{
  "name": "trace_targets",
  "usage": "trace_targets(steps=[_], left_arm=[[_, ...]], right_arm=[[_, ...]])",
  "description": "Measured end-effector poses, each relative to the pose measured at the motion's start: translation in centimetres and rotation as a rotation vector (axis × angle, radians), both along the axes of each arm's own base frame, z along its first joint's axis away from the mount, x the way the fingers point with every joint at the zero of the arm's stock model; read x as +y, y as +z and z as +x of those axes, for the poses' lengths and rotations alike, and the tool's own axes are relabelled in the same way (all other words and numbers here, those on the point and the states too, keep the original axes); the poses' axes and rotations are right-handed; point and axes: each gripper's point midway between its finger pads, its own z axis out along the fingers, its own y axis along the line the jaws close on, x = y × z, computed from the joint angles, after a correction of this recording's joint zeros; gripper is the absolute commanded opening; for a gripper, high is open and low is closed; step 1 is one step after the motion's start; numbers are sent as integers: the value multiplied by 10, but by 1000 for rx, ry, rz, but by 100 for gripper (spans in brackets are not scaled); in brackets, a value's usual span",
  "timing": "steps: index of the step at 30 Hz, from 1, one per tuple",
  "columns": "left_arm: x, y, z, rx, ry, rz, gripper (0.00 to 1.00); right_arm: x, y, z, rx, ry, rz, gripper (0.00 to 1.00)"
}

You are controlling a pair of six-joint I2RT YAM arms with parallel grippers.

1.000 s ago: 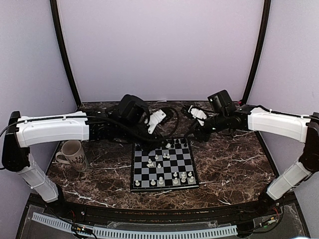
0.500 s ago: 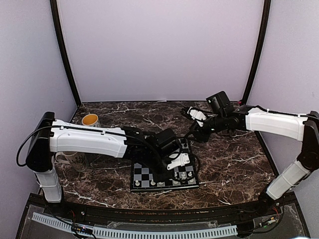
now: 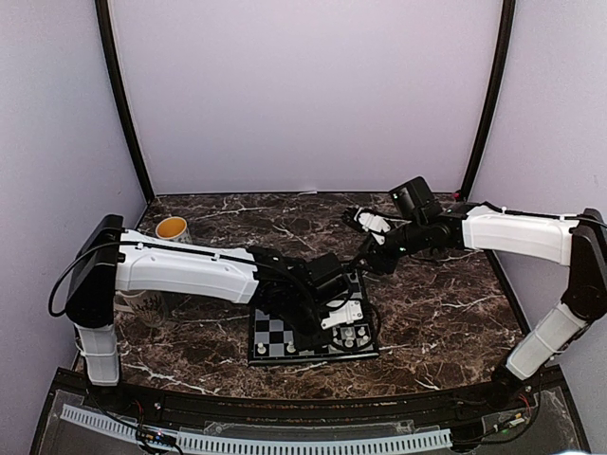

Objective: Set up the chess pieces on the board
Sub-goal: Place the king at e1.

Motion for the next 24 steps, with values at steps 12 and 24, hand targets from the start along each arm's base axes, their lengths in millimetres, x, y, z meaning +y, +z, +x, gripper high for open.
trace_targets(steps=[12,24], left_arm=[[3,-13,-3,23,-10,42,23],[7,-18,-2,22,-1,63,38]], right_arm=[[2,-3,-2,14,15,2,47],[4,-7,-5,32,29,3,47]])
